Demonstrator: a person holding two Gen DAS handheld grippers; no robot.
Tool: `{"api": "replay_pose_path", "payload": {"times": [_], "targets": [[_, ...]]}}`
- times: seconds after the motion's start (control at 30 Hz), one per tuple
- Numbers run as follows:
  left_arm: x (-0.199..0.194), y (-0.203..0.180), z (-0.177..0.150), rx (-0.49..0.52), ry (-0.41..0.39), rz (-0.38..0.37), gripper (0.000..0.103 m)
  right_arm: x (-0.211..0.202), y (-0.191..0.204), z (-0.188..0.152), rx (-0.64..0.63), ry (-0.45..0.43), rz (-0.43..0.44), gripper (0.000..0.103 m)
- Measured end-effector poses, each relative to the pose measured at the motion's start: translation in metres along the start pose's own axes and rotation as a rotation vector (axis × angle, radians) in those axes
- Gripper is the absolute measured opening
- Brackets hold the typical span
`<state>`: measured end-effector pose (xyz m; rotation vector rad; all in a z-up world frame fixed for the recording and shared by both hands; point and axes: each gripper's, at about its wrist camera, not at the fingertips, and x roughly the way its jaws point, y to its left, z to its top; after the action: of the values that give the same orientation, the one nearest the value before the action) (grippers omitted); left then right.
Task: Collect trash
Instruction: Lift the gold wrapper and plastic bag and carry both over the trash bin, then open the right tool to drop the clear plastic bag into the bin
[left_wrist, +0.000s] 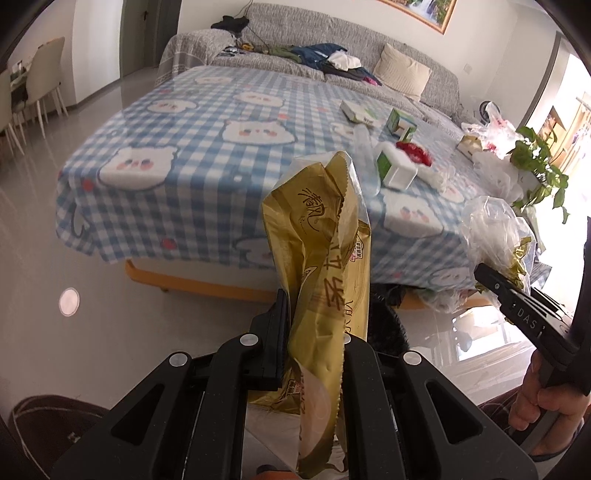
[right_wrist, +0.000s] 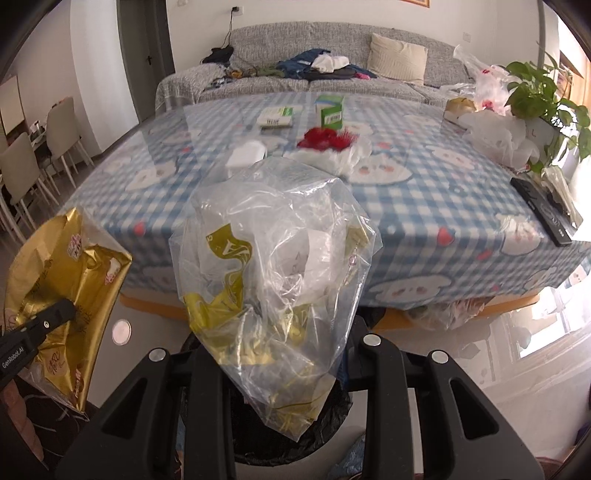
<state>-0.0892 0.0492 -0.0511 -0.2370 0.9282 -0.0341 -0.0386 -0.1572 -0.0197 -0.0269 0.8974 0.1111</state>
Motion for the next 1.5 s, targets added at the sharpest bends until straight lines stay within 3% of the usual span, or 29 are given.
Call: {"api": "replay_pose_path", "payload": {"times": [0.73, 1.3, 1.5], "targets": [[0.068, 0.015, -0.032, -0.050, 0.099, 0.063, 0.007, 0.065, 0.022, -0.058, -0.017, 0.168, 0.031, 0.028], [0.106, 0.018, -0.052, -0.012, 0.173, 0.148, 0.007, 0.118, 0.045, -0.081, -0.033, 0.282, 0.045, 0.028], [0.105, 0.016, -0.052, 0.003, 0.169, 0.157, 0.007, 0.124, 0.047, -0.076, -0.046, 0.263, 0.048, 0.037]]}}
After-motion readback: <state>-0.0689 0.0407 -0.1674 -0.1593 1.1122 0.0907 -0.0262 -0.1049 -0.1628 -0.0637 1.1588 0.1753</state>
